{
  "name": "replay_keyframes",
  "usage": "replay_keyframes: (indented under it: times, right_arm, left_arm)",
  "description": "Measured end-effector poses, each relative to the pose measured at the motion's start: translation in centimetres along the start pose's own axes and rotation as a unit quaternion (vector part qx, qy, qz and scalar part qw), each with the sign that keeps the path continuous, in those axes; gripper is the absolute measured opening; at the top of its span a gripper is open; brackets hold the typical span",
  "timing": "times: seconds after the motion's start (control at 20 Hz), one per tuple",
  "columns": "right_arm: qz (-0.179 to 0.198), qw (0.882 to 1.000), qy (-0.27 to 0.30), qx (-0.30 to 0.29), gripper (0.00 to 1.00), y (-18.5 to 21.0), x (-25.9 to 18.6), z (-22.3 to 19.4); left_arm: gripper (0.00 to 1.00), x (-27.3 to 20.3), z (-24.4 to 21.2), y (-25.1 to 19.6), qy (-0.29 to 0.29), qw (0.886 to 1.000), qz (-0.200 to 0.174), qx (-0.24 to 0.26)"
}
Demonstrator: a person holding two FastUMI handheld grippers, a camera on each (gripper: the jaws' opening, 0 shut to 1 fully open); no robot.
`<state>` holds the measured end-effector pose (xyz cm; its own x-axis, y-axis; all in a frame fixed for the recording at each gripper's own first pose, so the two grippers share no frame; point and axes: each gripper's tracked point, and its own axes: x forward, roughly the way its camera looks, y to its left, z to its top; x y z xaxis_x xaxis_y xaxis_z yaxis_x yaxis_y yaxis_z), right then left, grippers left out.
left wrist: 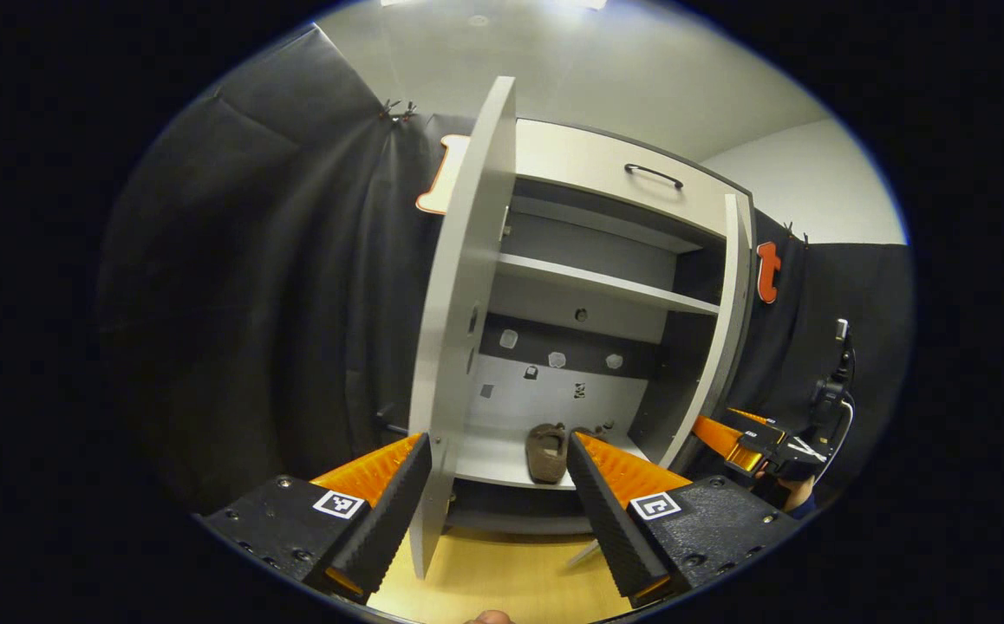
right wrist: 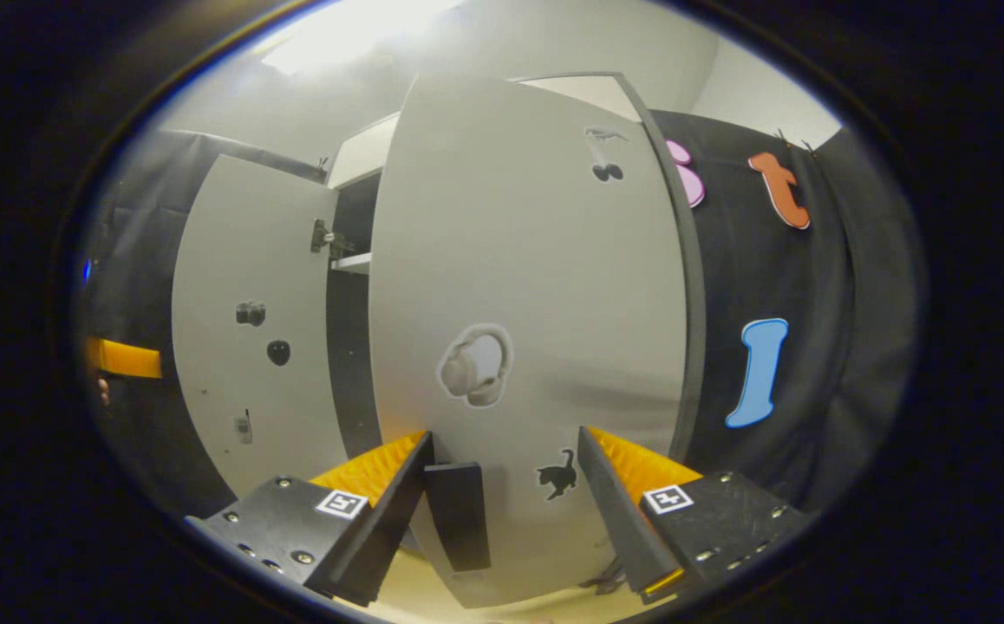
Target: Grab one shoe with the right hand and put it into the shoe cabinet, grab the other shoe with the left hand and put it into the shoe cabinet; then close the right door with the right hand and the left door with the left hand.
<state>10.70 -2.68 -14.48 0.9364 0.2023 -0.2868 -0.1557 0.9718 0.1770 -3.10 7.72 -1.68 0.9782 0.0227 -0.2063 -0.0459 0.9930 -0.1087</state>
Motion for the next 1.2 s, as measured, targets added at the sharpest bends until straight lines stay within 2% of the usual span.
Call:
replay_keyframes:
  times: [0.15,0.55,0.65,0.9,1.05,1.2]
  right_arm:
    - [0.000,1.000,-0.002,0.005,0.98,0.5,1.0,-0.3]
    - [0.011,1.000,-0.006,0.027,0.97,1.7,4.6,-0.5]
    - [0.013,0.999,-0.001,0.039,0.98,2.0,5.4,-0.8]
    - [-0.017,1.000,-0.018,0.015,0.99,2.2,6.8,-0.8]
    - [-0.027,0.999,-0.022,0.008,0.97,2.4,7.6,-1.0]
    - [-0.036,0.999,-0.029,0.005,0.99,2.3,8.3,-0.9]
  left_arm:
    - [1.00,0.0,-0.2,1.4,0.001,1.000,0.018,-0.001]
    - [1.00,-0.8,-0.3,4.2,-0.002,0.999,0.051,-0.011]
    - [0.92,-0.2,-0.1,5.2,0.000,0.998,0.059,-0.015]
    - [0.94,-0.6,0.4,7.9,0.000,0.996,0.086,-0.020]
    - [0.96,-0.7,0.8,9.6,-0.008,0.994,0.105,-0.023]
    - [0.98,-0.9,0.7,10.8,-0.013,0.993,0.116,-0.031]
